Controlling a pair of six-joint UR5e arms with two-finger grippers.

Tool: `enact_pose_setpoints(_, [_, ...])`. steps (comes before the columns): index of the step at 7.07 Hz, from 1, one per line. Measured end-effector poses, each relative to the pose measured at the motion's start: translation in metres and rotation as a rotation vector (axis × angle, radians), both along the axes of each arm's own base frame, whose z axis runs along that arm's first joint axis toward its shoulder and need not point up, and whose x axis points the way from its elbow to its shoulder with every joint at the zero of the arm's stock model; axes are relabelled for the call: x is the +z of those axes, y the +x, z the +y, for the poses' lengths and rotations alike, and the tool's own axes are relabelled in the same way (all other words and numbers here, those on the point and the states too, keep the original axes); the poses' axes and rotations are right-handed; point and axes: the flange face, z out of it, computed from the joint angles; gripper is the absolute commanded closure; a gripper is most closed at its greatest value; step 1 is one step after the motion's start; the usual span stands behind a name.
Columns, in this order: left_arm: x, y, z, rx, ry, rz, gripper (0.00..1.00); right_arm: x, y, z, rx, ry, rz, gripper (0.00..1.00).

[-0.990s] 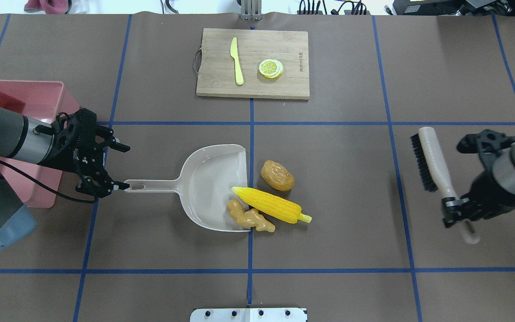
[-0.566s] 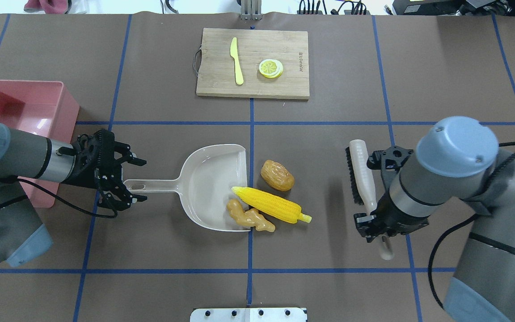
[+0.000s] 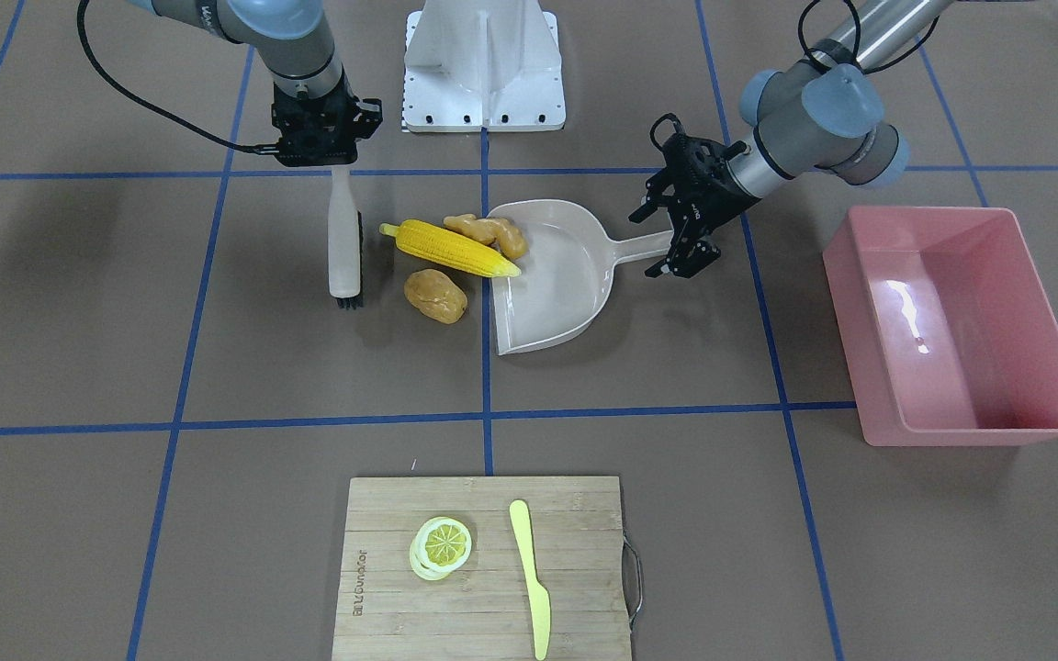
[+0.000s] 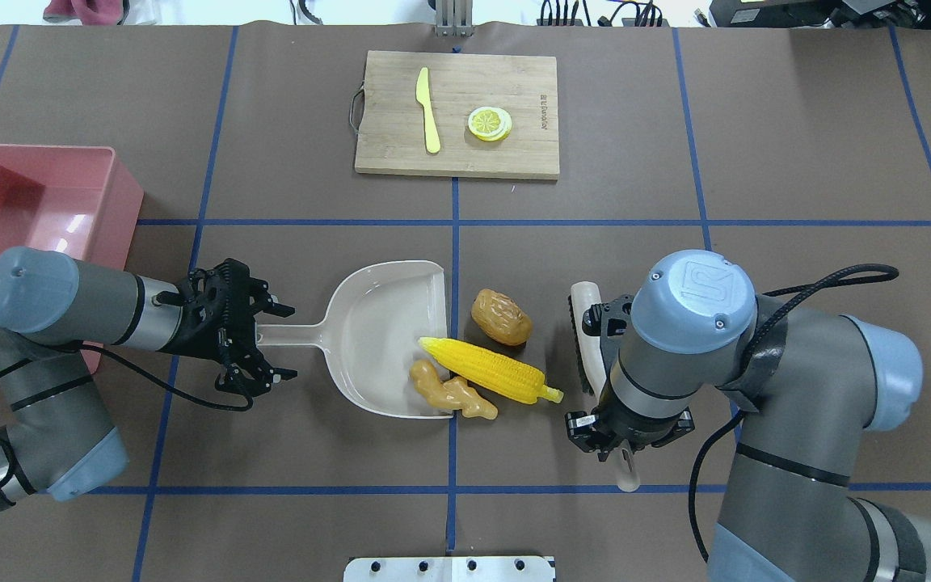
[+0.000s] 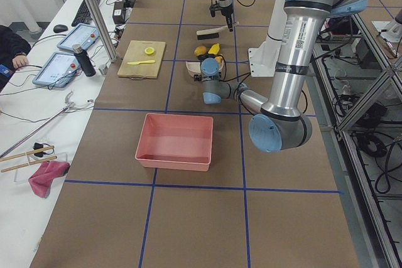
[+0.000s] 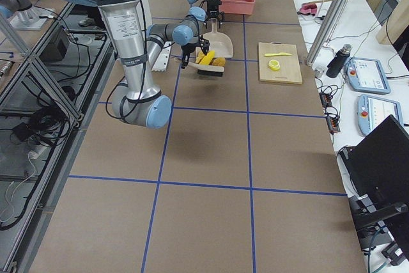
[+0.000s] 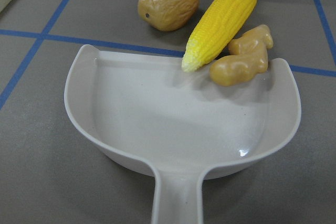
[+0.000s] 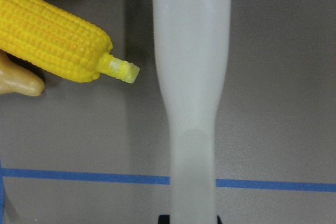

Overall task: Sweep and dump trash into bin
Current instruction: 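Grasp the dustpan handle with the left gripper while the right gripper brings the brush over, then sweep the corn, potato and ginger deeper into the dustpan with the right-held brush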

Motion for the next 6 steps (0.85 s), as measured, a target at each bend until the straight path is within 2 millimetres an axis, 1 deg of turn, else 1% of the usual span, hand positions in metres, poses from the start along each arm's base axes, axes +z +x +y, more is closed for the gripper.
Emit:
enact_pose_setpoints(2, [-0.001,0.013,0.001,-0.003,0.0,-0.007,0.07,0.008,-0.017,-0.002,0.007,-0.011,0.005,1.0])
enact_pose_setpoints(4, [-0.005,0.021,0.002,-0.003,0.003,-0.007,0.07,0.018,-0.04,-0.002,0.015,-0.02,-0.022,1.0])
enact_pose_setpoints(5, [-0.007,0.023,0.003,-0.003,0.005,-0.005,0.07,0.012,-0.051,-0.004,0.018,-0.019,-0.043,1.0])
enact_pose_setpoints(6, [-0.008,0.024,0.004,-0.007,0.006,-0.007,0.07,-0.002,-0.065,-0.009,0.027,-0.022,-0.061,1.0])
